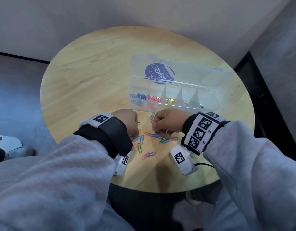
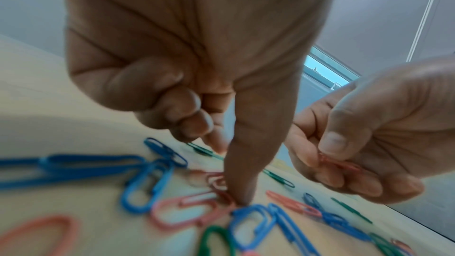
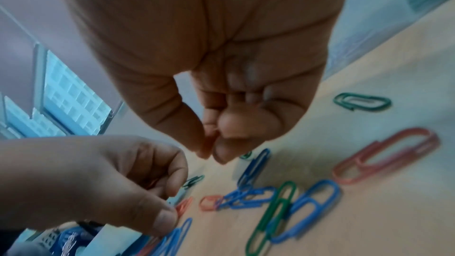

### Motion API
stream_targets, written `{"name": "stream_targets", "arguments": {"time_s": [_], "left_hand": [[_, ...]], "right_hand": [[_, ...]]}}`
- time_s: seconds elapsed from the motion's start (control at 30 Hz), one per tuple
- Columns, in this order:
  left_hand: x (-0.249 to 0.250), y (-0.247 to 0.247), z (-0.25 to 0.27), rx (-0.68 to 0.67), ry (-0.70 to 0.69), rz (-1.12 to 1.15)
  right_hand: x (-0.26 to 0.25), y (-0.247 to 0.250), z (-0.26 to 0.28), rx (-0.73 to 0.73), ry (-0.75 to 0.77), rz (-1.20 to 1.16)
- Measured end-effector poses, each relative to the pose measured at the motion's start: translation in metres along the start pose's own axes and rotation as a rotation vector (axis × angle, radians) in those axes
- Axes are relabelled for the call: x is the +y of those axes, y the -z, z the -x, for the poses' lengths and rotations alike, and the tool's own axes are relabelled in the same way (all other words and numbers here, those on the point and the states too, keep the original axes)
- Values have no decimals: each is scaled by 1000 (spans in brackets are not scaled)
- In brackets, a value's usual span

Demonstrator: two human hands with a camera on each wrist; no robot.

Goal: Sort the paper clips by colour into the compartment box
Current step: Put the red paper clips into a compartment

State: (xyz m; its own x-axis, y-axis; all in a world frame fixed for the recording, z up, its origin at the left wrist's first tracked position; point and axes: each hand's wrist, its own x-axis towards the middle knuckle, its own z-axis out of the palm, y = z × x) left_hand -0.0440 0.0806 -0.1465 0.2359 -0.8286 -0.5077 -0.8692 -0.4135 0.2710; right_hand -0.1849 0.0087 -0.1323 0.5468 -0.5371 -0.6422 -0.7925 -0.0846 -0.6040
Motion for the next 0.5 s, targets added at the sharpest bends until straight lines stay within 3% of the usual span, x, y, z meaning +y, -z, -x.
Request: {"name": "stream_targets", "arguments": {"time_s": [0.23, 0.5], "left_hand": [[1, 0, 4, 27, 30, -39], [8, -1, 3, -29, 23, -78]], "right_hand": [[-13, -10, 1, 118, 76, 499], [-26, -19, -1, 75, 80, 751]]}}
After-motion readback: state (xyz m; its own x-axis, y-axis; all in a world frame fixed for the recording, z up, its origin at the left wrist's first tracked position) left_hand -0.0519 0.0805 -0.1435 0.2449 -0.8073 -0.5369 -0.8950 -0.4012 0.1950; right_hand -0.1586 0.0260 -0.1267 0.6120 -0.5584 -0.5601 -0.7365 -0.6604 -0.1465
